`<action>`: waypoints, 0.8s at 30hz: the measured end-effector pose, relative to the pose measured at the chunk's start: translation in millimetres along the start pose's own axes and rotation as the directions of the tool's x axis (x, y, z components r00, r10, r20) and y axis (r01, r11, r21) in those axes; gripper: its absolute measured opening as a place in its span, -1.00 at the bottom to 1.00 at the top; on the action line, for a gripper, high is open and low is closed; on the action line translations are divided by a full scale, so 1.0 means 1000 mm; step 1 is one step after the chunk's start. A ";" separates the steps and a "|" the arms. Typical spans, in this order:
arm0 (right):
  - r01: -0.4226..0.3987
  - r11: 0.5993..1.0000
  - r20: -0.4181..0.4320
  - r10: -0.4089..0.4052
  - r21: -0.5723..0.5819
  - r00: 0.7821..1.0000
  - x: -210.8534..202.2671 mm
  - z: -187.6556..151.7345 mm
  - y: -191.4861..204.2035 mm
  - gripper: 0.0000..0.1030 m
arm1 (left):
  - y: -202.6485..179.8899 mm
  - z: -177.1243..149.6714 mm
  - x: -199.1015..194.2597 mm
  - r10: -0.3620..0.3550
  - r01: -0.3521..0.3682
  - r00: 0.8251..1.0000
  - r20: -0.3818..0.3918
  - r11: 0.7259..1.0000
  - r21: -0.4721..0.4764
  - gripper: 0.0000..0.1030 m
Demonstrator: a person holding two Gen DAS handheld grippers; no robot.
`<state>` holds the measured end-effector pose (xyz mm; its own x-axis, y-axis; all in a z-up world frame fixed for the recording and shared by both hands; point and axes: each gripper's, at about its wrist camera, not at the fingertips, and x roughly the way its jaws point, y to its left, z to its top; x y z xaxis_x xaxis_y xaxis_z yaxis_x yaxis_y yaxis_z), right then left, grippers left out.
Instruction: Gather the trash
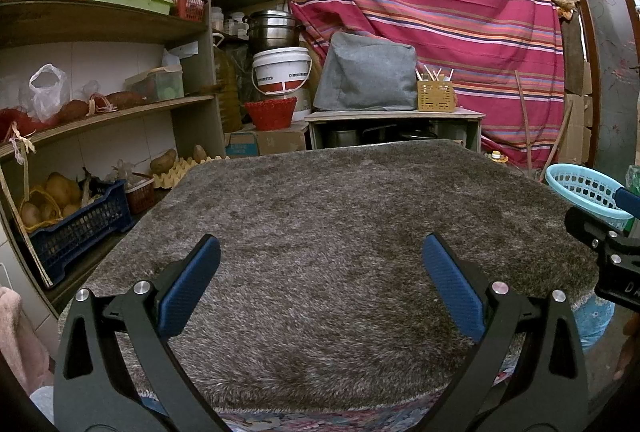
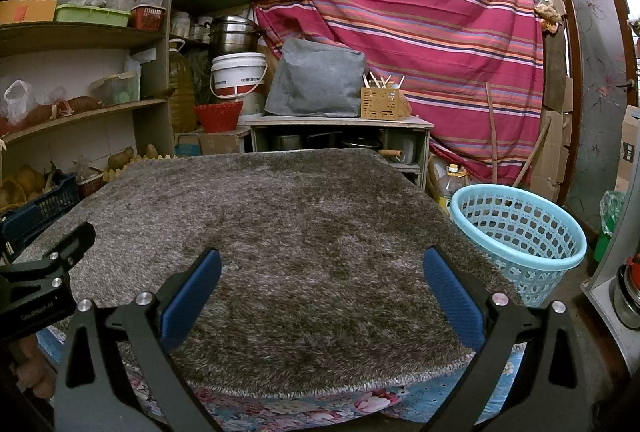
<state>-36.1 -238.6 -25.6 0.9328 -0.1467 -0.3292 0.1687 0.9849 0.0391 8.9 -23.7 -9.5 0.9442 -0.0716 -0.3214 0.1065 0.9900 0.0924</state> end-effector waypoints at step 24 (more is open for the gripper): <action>0.006 1.000 -0.002 -0.006 -0.007 1.000 -0.001 0.004 0.001 0.92 | 0.002 0.002 0.001 -0.013 0.013 1.000 -0.010 1.000 0.001 0.90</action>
<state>-35.5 -238.2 -21.1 0.9312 -0.1527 -0.3309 0.1724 0.9845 0.0307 10.5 -22.1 -8.2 0.9397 -0.0836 -0.3316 0.1193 0.9889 0.0889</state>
